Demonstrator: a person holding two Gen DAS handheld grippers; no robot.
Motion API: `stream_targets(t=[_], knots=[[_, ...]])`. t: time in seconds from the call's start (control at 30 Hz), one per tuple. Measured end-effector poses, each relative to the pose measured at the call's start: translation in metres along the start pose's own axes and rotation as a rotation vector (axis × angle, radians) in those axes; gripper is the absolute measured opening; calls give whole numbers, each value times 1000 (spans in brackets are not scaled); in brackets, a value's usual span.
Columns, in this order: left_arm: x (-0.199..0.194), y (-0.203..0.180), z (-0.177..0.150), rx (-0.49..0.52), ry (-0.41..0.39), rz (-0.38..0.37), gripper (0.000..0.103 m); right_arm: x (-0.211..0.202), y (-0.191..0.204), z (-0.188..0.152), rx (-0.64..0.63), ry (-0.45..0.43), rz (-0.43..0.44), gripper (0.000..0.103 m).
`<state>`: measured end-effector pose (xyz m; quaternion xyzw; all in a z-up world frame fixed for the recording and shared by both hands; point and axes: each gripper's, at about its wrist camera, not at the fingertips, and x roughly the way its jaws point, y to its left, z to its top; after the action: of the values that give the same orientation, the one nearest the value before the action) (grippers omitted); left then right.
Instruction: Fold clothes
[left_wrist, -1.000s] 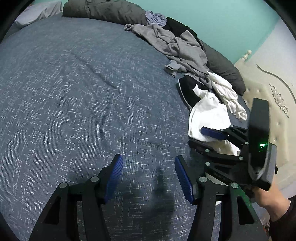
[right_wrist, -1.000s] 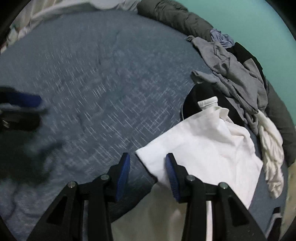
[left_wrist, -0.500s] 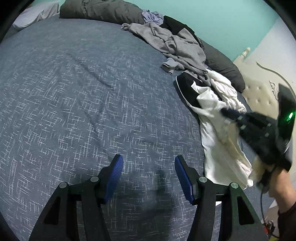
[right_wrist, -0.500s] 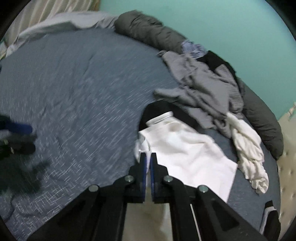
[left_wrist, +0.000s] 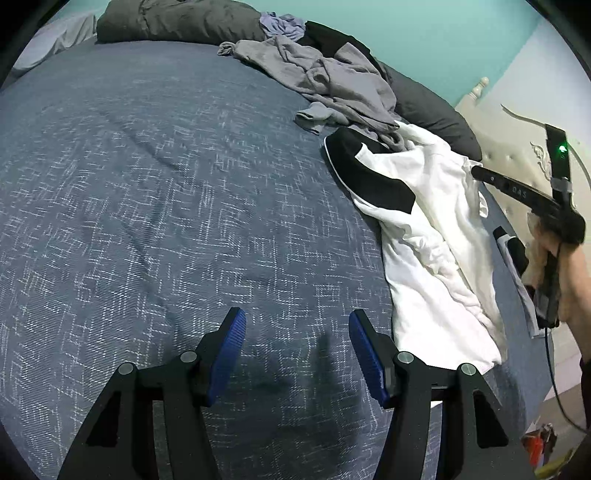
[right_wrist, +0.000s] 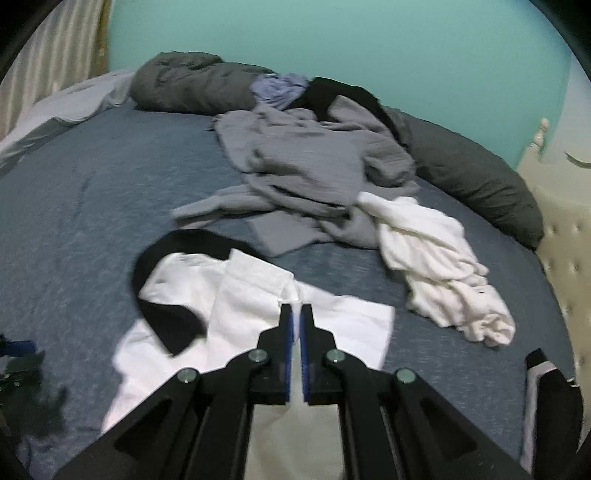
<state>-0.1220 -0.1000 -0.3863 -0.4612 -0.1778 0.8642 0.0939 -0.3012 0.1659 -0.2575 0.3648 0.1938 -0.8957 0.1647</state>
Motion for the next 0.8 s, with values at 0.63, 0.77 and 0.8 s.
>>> stream_targets(t=[0.63,0.77,0.8], knots=[[12,-13,0,27,36,-39,62,102,-93,-13,172,192,-141,3],[14,-14,0,31,41,-43,62,86,-122,-18,360,122,12,12],[14,-15,0,33,43,-43,62,82,-125,-22,387,114,52,20]])
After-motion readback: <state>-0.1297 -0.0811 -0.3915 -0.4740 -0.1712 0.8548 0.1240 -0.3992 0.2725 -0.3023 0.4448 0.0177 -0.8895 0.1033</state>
